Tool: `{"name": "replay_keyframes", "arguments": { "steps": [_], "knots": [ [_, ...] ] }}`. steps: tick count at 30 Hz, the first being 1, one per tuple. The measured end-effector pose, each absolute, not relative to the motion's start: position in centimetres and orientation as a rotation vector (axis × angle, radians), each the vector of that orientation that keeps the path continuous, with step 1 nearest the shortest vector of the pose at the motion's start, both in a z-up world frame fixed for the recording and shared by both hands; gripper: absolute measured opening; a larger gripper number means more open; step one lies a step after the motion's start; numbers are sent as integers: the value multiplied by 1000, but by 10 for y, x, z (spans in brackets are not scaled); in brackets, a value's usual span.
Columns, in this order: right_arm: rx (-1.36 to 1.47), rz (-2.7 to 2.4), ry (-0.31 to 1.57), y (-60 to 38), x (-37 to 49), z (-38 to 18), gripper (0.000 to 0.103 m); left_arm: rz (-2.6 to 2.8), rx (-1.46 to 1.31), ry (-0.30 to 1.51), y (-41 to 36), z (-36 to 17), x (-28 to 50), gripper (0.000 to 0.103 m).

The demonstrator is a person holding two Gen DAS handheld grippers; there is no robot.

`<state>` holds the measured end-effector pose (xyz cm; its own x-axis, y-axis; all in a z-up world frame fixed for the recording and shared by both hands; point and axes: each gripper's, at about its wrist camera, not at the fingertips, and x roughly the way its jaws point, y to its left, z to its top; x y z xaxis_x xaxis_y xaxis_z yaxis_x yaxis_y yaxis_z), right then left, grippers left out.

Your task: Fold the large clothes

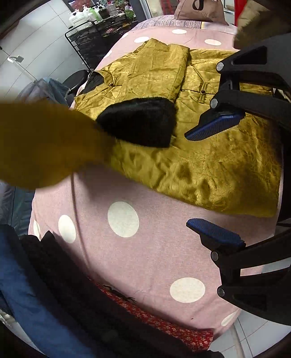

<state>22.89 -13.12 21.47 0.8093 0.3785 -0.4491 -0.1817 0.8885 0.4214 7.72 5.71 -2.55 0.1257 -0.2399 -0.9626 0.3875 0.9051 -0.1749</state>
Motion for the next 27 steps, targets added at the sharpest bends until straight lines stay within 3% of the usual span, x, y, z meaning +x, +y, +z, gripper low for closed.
{"name": "replay_keyframes", "arguments": {
  "steps": [5,15,20,27],
  "knots": [
    [229,212,562,-135,214,220,10,-442,94,1384,66,-30,81,70],
    [277,-49,947,-217,101,45,10,-473,131,1399,51,-38,84,70],
    [347,-244,993,-281,28,3,10,-506,177,1405,32,-42,83,70],
    [327,-343,1104,-305,-8,-50,11,-535,240,1417,7,-51,82,70]
  ]
}}
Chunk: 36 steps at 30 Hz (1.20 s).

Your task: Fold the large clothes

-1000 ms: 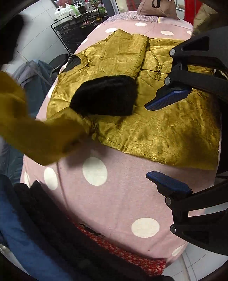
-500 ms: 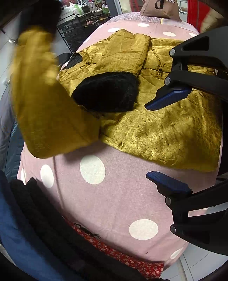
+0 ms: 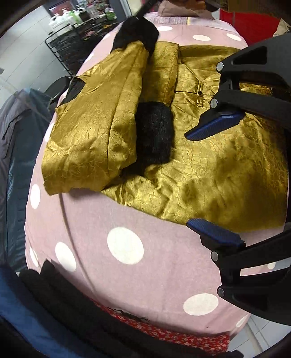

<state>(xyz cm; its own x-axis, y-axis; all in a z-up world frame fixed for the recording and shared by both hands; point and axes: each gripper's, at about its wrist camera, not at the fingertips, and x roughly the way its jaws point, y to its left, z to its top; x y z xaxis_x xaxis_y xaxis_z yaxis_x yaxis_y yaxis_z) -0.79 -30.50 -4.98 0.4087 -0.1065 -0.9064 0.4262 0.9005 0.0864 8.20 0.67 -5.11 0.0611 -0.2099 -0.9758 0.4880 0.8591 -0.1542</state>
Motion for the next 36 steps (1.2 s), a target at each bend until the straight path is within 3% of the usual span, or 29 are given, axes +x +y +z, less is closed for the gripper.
{"name": "replay_keyframes", "arguments": {
  "steps": [2,3,4,6,13,20,28,36],
  "knots": [
    [318,-378,1159,-303,-4,-75,14,-534,255,1415,2,-54,83,71],
    [339,-392,1186,-306,-8,-90,26,-529,261,1415,1,-55,83,73],
    [358,-416,1218,-307,-10,-103,51,-521,271,1413,-1,-57,83,74],
    [380,-500,1275,-310,-11,-119,73,-509,287,1409,-1,-59,85,75],
    [545,-688,1189,-320,-43,-89,73,-493,364,1310,-10,-48,102,76],
    [356,-632,1151,-286,-15,-61,74,-618,547,1166,-85,-43,106,76],
    [232,-565,1349,-269,19,-129,74,-660,744,1197,-147,-98,111,78],
    [396,-574,1415,-301,25,-169,78,-608,806,1273,-160,-146,131,98]
  ]
}}
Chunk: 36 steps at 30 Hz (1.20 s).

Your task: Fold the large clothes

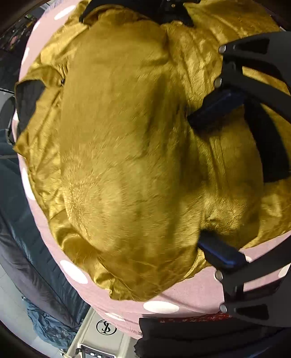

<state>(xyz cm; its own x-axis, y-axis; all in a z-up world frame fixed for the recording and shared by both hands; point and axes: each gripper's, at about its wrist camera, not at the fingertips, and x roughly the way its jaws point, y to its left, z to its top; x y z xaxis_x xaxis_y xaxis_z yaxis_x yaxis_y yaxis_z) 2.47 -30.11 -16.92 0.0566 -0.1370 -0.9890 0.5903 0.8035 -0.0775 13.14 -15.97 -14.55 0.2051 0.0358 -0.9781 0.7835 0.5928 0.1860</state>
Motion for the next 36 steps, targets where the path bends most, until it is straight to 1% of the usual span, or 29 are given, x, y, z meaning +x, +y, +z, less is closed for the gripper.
{"name": "replay_keyframes", "arguments": {
  "steps": [7,10,15,20,24,29,36],
  "knots": [
    [426,-597,1432,-308,30,-182,85,-619,788,1275,-163,-157,140,98],
    [435,-601,1430,-309,29,-181,85,-625,778,1256,-161,-156,139,98],
    [438,-621,1365,-311,23,-156,85,-640,750,1221,-157,-150,135,98],
    [453,-613,1321,-303,2,-132,85,-640,670,1161,-140,-125,127,98],
    [493,-622,1312,-299,-19,-123,85,-632,579,1162,-111,-106,121,97],
    [589,-656,1320,-288,-61,-128,85,-631,505,1162,-60,-90,99,97],
    [740,-669,1303,-281,-125,-135,85,-573,495,1205,14,-91,88,97]
  ]
}}
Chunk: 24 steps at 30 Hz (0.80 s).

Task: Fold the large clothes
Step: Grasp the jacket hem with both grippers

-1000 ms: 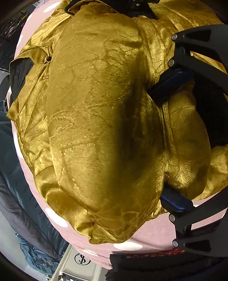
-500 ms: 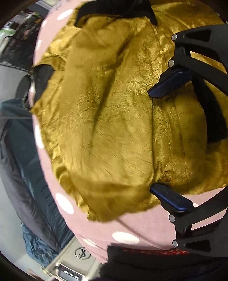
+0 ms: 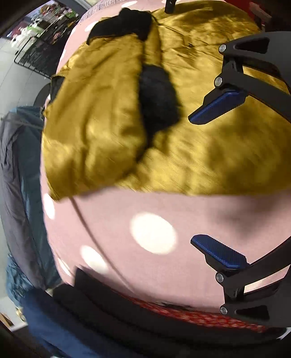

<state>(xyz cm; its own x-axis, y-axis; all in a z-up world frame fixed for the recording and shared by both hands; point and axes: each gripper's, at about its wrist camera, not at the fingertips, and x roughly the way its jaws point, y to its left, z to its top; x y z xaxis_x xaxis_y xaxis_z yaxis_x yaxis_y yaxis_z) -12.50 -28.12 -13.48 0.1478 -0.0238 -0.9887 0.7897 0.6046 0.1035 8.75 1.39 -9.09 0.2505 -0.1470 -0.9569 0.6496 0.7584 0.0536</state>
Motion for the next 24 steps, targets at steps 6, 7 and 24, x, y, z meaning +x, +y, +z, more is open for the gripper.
{"name": "replay_keyframes", "arguments": {
  "steps": [6,7,24],
  "knots": [
    [840,-662,1280,-284,-168,-145,86,-567,407,1303,56,-96,88,96],
    [852,-669,1272,-285,-176,-145,85,-572,395,1311,63,-95,85,96],
    [1217,-671,1148,-295,-300,-170,86,-641,291,1481,118,-134,65,93]
  ]
}}
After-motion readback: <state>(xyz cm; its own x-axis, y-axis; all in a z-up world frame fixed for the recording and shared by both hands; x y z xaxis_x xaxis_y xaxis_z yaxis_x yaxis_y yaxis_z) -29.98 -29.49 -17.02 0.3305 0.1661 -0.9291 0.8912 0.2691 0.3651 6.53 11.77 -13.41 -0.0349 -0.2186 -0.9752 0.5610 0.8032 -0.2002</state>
